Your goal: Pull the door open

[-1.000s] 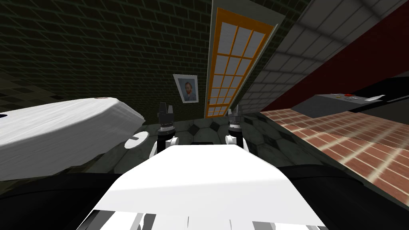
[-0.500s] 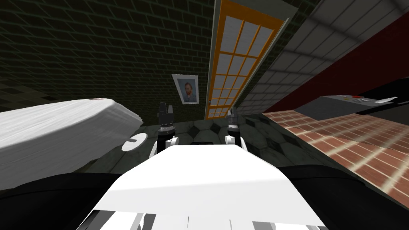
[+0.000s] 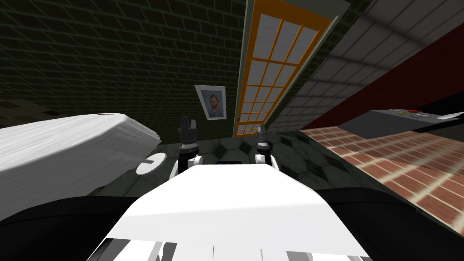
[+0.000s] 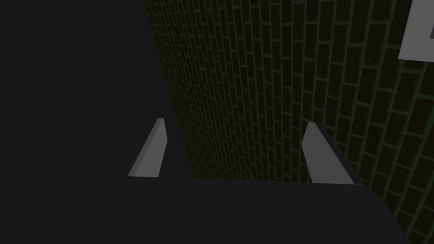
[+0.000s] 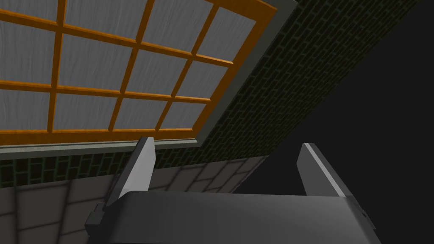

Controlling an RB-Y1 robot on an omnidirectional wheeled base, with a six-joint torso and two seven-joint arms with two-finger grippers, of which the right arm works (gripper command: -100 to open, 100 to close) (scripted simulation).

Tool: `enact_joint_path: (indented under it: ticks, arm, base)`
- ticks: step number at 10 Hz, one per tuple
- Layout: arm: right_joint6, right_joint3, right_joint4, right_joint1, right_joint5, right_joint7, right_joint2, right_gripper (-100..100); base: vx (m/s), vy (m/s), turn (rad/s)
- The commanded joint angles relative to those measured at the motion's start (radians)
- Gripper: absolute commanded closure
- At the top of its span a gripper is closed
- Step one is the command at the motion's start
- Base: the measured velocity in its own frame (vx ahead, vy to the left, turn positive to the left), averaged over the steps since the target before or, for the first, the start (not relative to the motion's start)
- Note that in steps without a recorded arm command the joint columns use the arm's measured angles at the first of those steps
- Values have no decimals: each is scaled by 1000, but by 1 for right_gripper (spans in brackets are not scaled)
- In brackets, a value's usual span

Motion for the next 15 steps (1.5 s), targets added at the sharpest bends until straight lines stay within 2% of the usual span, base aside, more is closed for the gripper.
enact_joint_path:
  ticks: [1, 15]
  arm:
    - [-13, -6, 34, -8, 9, 31, -3, -100]
    - [-110, -57, 323, -70, 89, 305, -16, -100]
  base:
    - [110, 3, 17]
    - [100, 5, 22]
